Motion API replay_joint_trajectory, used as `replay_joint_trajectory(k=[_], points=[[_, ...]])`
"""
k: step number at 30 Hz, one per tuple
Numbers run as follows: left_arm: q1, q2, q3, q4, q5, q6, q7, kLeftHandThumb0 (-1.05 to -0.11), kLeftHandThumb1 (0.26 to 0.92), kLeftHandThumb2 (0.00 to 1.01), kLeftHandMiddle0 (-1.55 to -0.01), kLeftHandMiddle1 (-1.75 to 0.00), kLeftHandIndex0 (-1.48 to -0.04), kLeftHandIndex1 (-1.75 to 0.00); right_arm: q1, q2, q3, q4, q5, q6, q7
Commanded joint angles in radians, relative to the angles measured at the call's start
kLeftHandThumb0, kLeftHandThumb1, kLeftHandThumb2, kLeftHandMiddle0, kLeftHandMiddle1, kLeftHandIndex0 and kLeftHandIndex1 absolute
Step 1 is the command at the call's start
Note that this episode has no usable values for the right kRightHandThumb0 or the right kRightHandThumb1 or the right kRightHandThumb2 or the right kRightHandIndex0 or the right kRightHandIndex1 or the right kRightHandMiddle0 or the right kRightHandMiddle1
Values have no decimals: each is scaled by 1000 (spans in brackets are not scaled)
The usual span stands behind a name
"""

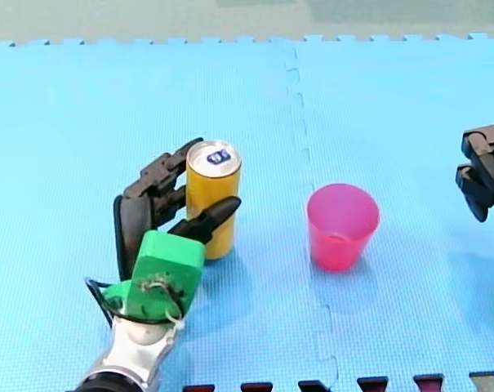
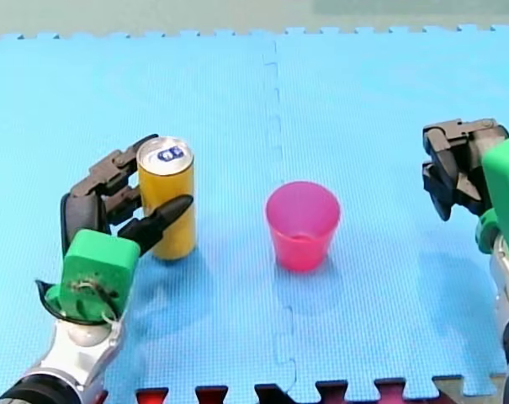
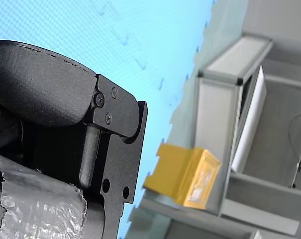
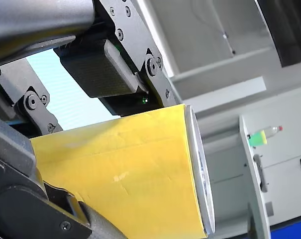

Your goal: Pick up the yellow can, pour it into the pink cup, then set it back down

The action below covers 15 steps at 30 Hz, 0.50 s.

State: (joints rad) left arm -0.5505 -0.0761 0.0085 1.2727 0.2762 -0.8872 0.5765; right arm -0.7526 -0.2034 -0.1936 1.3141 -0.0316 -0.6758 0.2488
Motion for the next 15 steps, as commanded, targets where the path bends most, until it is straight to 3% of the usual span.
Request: replay_joint_trajectory(k=[1,15], points=[[-7,4,-13,4,16,-2,28,-329,842,1,-1239,-1,-1141,0,-3,-5,-2,-3,3,0,-1],[-2,-30,-30,11,24,-11,81,-364,854,3,-1259,-8,-1147,-2,2,-10,3,-5,-1,-6,-3]])
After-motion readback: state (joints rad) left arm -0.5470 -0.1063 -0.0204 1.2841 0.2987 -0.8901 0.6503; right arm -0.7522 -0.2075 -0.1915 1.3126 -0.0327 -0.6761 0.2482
